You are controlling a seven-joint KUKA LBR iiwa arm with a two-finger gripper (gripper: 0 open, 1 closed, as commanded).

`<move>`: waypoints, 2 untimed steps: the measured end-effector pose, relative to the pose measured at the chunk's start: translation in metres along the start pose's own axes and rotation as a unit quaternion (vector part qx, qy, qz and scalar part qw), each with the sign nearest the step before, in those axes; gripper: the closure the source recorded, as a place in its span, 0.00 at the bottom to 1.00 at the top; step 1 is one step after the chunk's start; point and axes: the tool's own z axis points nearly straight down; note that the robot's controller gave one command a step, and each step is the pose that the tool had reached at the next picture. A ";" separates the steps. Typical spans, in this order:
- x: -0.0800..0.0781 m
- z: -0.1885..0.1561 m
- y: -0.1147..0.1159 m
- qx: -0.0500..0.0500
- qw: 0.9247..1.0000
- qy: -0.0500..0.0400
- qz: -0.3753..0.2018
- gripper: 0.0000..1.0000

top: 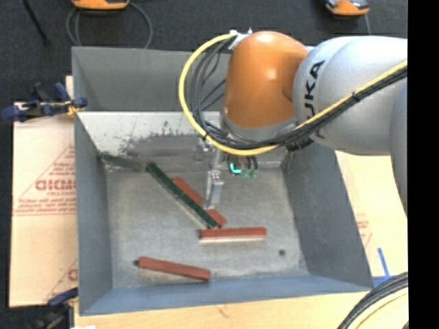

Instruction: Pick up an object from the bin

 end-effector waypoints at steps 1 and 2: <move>0.005 0.152 -0.057 0.000 0.998 0.000 0.058 0.00; 0.016 0.118 -0.032 -0.001 0.986 -0.004 0.167 0.00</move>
Offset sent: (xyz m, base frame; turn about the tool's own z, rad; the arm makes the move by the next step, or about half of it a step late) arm -0.0043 -0.0553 -0.1490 0.1133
